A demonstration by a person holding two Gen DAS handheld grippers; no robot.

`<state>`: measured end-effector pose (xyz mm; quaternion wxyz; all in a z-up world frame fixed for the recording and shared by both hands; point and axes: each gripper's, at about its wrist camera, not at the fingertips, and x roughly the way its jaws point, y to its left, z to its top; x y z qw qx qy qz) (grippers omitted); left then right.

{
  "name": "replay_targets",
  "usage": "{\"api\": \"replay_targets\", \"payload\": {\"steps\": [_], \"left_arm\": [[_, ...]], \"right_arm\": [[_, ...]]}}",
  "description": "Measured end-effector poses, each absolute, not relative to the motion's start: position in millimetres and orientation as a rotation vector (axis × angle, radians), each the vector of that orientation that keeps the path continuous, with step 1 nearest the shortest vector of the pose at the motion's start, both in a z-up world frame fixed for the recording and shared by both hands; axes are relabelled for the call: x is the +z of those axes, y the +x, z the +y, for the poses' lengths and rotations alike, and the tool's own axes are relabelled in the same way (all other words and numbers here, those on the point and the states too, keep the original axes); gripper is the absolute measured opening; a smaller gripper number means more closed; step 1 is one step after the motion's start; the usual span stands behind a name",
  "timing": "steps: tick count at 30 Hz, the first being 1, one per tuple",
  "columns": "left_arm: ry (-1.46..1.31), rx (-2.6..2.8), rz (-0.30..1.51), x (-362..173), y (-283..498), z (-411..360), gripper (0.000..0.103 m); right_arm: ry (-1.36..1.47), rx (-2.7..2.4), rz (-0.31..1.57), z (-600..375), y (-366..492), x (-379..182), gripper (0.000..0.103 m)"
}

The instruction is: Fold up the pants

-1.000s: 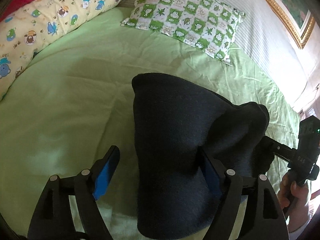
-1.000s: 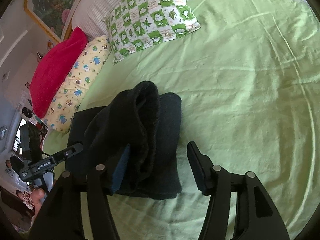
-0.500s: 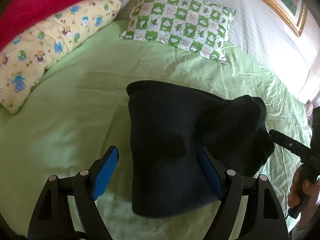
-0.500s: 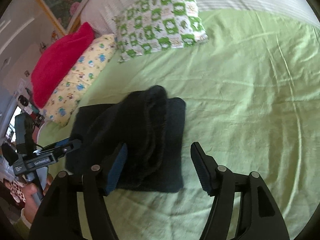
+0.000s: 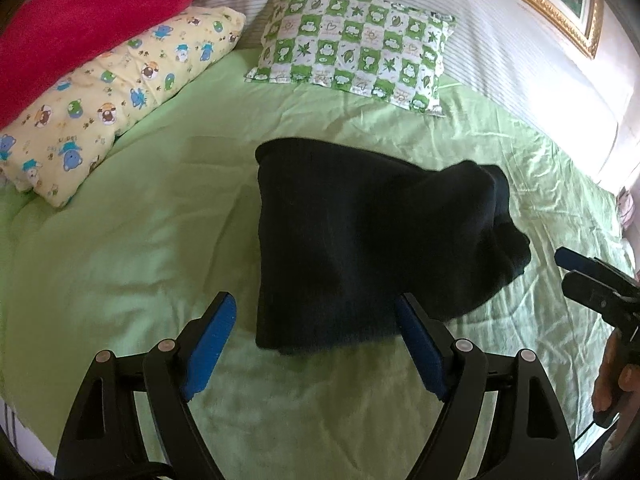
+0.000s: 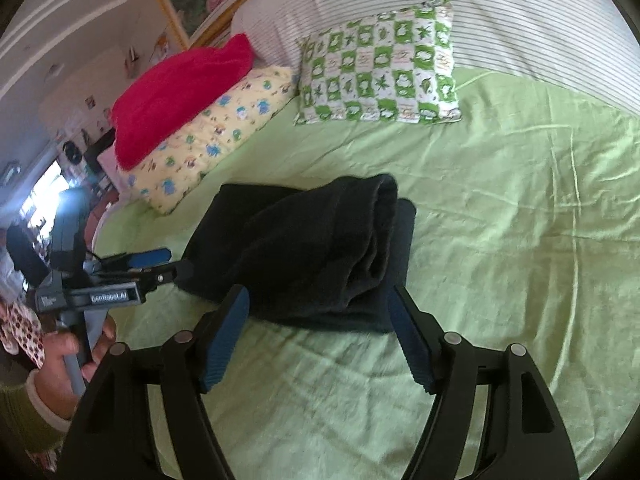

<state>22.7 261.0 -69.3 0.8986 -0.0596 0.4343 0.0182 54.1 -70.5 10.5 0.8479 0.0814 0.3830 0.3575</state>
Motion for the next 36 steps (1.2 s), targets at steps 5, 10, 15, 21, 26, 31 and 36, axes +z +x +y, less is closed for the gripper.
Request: {"api": "replay_targets", "payload": {"steps": [5,10,15,21,26,31,36], "left_arm": [[-0.079,0.048,0.922,-74,14,253,0.083],[-0.054,0.042,0.937,-77,5,248,0.083],[-0.026,0.064,0.932,-78,-4,245,0.083],[-0.005,0.077,0.908,-78,-14,244,0.083],[-0.002,0.076,0.902,-81,-18,244,0.084],[0.021,0.085,0.907,-86,-19,245,0.084],[0.027,0.082,0.907,-88,-20,245,0.084]], "right_arm": [[0.118,0.749,0.822,-65,43,3,0.073],[0.084,0.734,0.828,-62,35,-2,0.073],[0.064,0.743,0.825,-59,30,-5,0.073],[0.085,0.756,0.813,-60,24,-8,0.074],[0.104,0.752,0.802,-61,20,-14,0.080],[0.102,0.743,0.807,-57,20,-18,0.080],[0.082,0.746,0.800,-51,21,-17,0.080]]}}
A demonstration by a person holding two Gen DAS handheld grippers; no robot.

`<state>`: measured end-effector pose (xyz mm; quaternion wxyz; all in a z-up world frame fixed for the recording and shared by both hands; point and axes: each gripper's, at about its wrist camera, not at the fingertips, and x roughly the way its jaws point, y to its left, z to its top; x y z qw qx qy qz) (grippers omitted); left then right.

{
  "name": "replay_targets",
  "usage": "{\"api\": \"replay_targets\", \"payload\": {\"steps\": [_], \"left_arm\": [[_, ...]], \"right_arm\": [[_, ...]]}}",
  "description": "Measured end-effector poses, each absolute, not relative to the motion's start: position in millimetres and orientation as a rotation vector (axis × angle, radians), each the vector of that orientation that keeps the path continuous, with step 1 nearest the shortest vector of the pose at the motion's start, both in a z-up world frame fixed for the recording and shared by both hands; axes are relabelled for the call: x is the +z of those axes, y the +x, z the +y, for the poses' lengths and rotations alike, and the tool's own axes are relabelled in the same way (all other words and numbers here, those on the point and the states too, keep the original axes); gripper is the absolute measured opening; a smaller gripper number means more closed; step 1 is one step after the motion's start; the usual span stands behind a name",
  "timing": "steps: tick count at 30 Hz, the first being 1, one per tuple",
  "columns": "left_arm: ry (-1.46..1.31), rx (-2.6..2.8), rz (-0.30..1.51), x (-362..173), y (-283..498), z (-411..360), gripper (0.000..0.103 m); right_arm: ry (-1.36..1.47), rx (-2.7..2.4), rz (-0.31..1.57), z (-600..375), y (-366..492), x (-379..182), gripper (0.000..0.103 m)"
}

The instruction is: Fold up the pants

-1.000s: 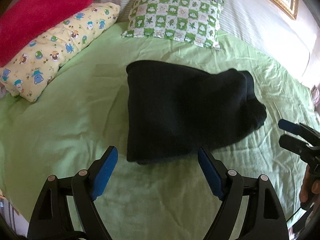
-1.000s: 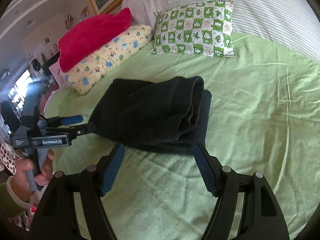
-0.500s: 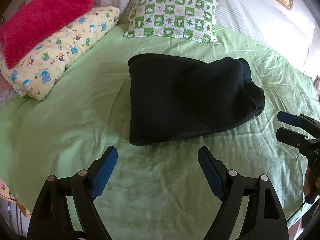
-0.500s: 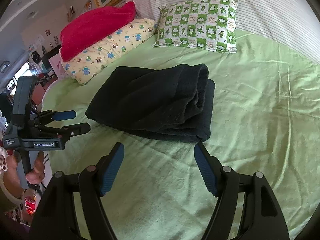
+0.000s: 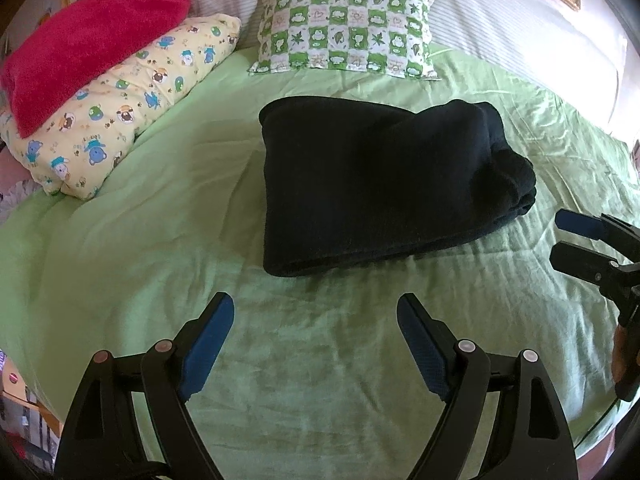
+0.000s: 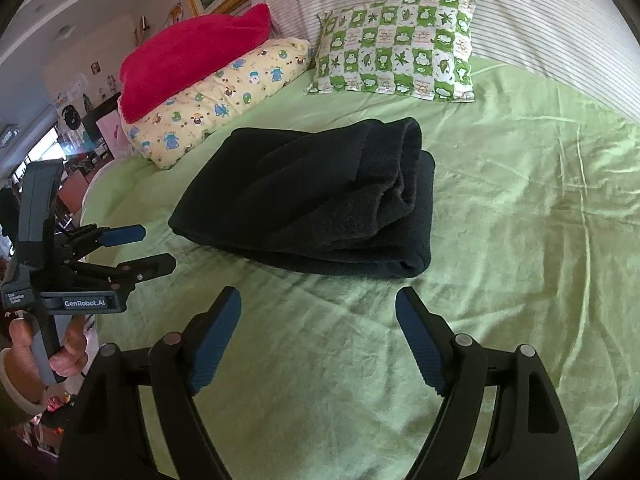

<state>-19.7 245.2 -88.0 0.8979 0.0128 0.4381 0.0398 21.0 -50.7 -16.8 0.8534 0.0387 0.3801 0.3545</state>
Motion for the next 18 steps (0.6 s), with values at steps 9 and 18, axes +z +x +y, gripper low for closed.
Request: {"api": "replay_targets", "payload": {"steps": [9,18], "left_arm": [[0.022,0.082,0.896,-87,-17,247,0.084],[0.030,0.071,0.893,-88,-12,242,0.084]], "right_arm": [[0.037,0.766,0.779,-38,21,-13,0.080],[0.035,0.773,0.791,-35,25,-16,0.080]]}}
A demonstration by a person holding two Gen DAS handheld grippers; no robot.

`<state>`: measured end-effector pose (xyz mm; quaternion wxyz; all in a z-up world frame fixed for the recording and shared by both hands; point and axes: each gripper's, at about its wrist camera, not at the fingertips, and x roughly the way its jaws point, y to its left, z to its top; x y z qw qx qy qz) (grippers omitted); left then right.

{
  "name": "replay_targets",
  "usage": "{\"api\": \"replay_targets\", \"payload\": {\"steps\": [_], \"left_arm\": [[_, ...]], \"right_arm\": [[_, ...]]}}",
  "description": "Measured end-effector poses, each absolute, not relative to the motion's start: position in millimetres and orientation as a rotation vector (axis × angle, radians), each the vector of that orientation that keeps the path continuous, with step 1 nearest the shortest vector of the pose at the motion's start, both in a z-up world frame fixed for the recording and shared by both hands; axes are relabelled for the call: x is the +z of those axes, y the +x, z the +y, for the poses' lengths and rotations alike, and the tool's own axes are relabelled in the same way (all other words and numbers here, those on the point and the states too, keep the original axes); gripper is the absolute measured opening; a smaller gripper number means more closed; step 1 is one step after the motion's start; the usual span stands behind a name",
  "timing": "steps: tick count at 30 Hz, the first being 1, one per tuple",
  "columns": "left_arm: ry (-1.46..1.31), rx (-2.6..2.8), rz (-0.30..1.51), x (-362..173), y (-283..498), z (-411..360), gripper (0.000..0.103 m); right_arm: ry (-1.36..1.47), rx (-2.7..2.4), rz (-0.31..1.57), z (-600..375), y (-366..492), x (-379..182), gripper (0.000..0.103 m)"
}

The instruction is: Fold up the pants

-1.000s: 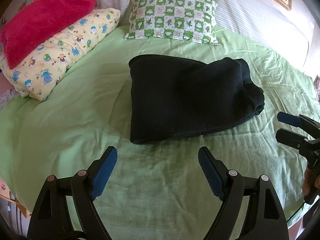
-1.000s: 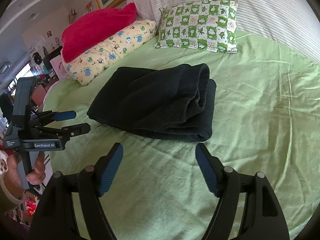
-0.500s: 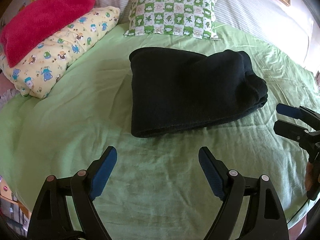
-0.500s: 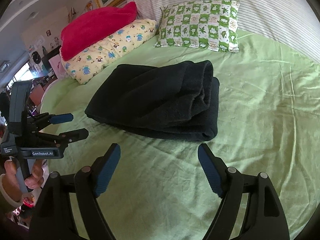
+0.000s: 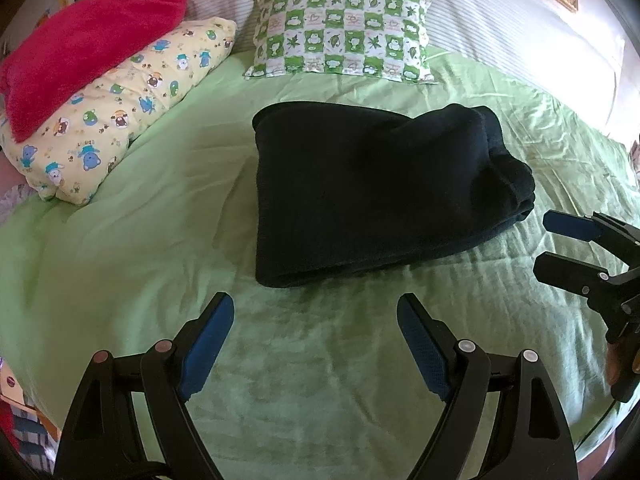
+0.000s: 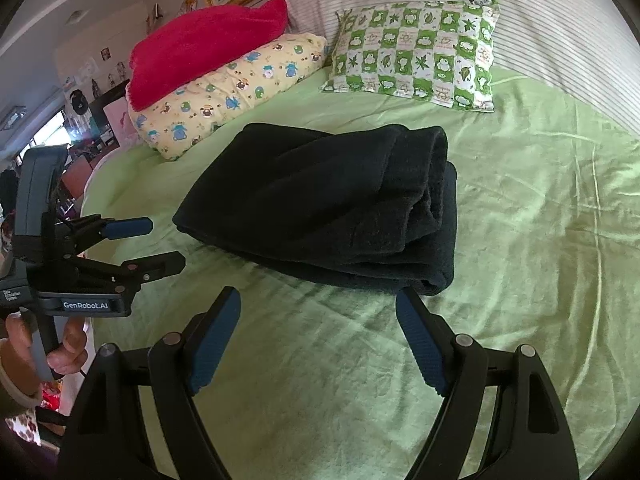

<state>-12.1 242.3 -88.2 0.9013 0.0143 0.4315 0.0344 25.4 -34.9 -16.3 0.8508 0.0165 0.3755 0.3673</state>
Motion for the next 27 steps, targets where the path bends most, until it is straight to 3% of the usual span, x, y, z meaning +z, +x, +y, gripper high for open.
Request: {"api": "replay_targets", "payload": {"steps": [27], "left_arm": [[0.076,0.102,0.889,-94.8,-4.4,233.7,0.085]], "right_arm": [[0.032,0.754,0.801,-42.9,29.7,-21.5,0.081]]}}
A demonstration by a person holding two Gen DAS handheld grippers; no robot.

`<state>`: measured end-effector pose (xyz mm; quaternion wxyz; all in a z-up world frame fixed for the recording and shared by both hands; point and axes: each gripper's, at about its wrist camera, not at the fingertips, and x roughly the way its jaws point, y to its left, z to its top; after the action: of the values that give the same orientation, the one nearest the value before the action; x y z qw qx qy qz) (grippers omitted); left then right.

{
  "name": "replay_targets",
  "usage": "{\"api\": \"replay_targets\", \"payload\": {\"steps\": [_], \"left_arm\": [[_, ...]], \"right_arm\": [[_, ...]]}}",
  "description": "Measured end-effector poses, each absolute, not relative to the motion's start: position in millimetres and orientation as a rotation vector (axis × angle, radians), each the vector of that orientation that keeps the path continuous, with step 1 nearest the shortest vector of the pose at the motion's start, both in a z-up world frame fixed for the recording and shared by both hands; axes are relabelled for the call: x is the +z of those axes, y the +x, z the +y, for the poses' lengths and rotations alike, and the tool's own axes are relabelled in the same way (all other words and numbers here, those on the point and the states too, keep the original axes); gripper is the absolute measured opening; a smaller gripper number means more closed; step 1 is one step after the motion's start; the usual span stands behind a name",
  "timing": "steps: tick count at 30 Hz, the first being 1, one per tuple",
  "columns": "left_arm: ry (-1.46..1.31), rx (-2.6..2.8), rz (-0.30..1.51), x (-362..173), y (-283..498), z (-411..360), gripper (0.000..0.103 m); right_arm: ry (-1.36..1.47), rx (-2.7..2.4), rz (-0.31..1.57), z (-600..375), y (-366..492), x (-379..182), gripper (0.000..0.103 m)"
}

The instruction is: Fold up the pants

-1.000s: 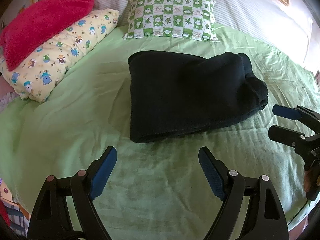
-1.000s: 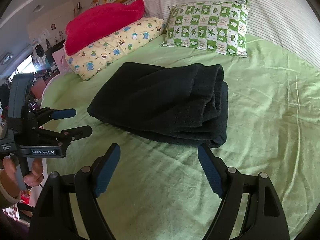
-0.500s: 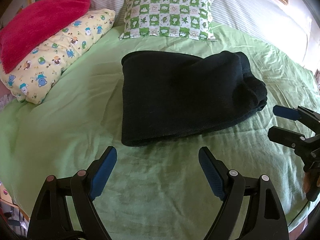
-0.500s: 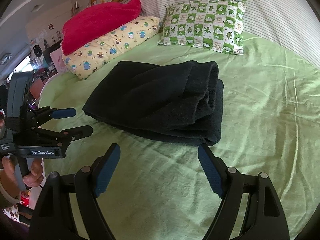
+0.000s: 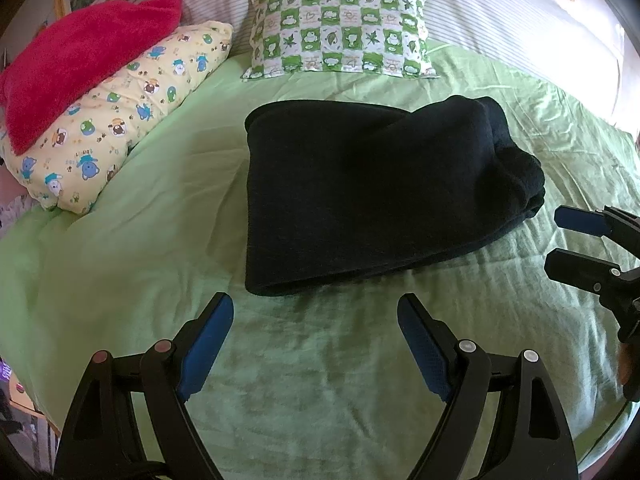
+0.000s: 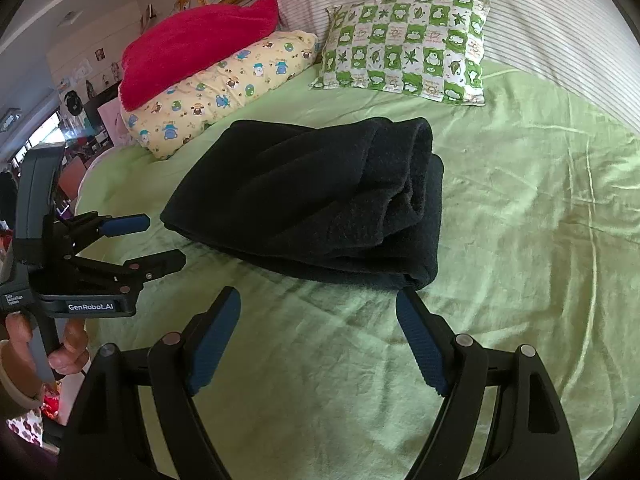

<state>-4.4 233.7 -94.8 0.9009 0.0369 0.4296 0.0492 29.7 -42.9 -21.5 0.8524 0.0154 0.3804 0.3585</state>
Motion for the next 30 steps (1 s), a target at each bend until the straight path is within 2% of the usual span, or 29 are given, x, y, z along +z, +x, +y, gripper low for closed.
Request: {"api": "replay_targets", "payload": {"steps": [30], "left_arm": [[0.067,0.119,0.884,-96,6,243,0.085]], "right_arm": [[0.040,0.752,0.800,-44,38,-23,0.081]]}}
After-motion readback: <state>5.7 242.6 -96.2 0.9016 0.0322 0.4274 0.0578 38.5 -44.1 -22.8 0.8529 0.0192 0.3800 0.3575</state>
